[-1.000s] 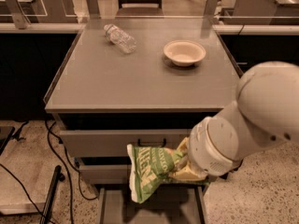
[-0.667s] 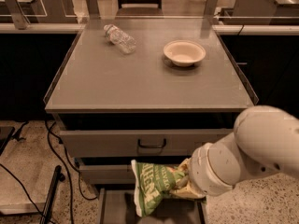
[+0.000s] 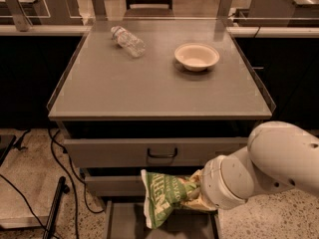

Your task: Place green jalapeno chip bag into bottom drawer

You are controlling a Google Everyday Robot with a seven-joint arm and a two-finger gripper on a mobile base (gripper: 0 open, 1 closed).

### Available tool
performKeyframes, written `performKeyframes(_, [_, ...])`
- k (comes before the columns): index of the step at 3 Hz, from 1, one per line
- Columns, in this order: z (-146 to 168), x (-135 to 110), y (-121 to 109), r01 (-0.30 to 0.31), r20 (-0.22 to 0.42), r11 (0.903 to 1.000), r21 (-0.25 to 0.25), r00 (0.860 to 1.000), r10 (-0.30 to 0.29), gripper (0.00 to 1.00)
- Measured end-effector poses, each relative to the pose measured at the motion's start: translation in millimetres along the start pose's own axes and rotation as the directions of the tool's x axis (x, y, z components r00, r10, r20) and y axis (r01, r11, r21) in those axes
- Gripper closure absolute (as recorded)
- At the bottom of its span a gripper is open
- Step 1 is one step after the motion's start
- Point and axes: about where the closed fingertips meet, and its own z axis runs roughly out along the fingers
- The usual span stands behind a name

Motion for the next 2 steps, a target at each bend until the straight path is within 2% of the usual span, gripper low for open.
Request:
performKeyframes(1, [17.0, 11.6, 7.0, -0.003, 0.018, 0.9995, -0.03, 1.0, 0.003, 1.0])
performKeyframes(2, [55.0, 34.6, 11.6, 0.003, 0.055, 0.9994, -0.034, 0.999, -0.001, 1.0])
